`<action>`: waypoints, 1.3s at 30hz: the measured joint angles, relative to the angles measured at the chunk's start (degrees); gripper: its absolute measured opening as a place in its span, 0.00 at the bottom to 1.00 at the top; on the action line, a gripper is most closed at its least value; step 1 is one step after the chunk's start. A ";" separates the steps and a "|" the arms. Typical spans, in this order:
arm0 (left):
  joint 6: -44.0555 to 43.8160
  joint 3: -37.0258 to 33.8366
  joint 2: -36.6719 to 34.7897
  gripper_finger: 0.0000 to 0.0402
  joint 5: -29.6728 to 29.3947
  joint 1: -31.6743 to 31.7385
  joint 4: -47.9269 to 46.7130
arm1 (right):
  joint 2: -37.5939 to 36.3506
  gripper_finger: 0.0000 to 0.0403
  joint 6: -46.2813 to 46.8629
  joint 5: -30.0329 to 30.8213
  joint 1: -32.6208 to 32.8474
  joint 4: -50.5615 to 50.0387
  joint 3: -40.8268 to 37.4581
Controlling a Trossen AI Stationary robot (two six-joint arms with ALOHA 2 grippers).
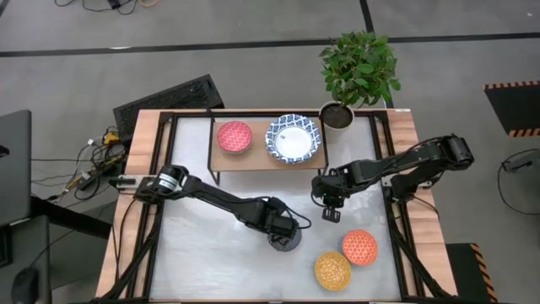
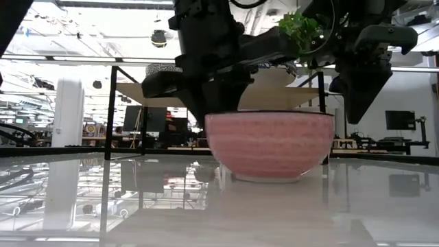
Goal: Place and stack bowls onto a shelf
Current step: Stack the blue patterned bowl on top of the red patterned bowl on the shelf
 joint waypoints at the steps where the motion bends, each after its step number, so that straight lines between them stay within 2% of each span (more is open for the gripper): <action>1: 0.26 0.33 0.00 0.03 0.57 0.04 -0.06 | 0.00 0.08 0.00 0.00 -0.02 0.00 0.00; 3: -0.20 0.51 -0.07 0.02 0.30 0.00 0.04 | 0.00 0.08 -0.11 0.00 -0.02 -0.33 0.00; 8: -0.59 0.64 -1.08 0.01 3.98 0.00 -1.56 | 0.00 0.08 -0.87 0.00 -0.02 -1.46 0.00; 13: -1.60 0.72 -6.05 0.01 6.09 0.00 -2.34 | 0.00 0.08 -1.18 0.03 -0.04 -1.50 0.00; 16: -2.07 0.77 -10.72 0.01 3.77 -0.05 -4.38 | 0.00 0.08 -1.15 0.18 -0.04 -1.46 0.00; 24: -5.35 0.86 -26.00 0.00 -7.68 1.73 -17.15 | 0.00 0.08 0.17 0.37 -0.04 -0.56 0.00; 31: -5.00 0.88 -38.01 0.00 -16.44 8.68 -25.94 | 0.00 0.08 2.22 1.55 -0.07 -0.19 0.00; 39: 5.05 0.88 -44.34 0.00 -13.33 22.60 -29.63 | 0.00 0.08 4.08 1.57 -0.07 1.60 0.00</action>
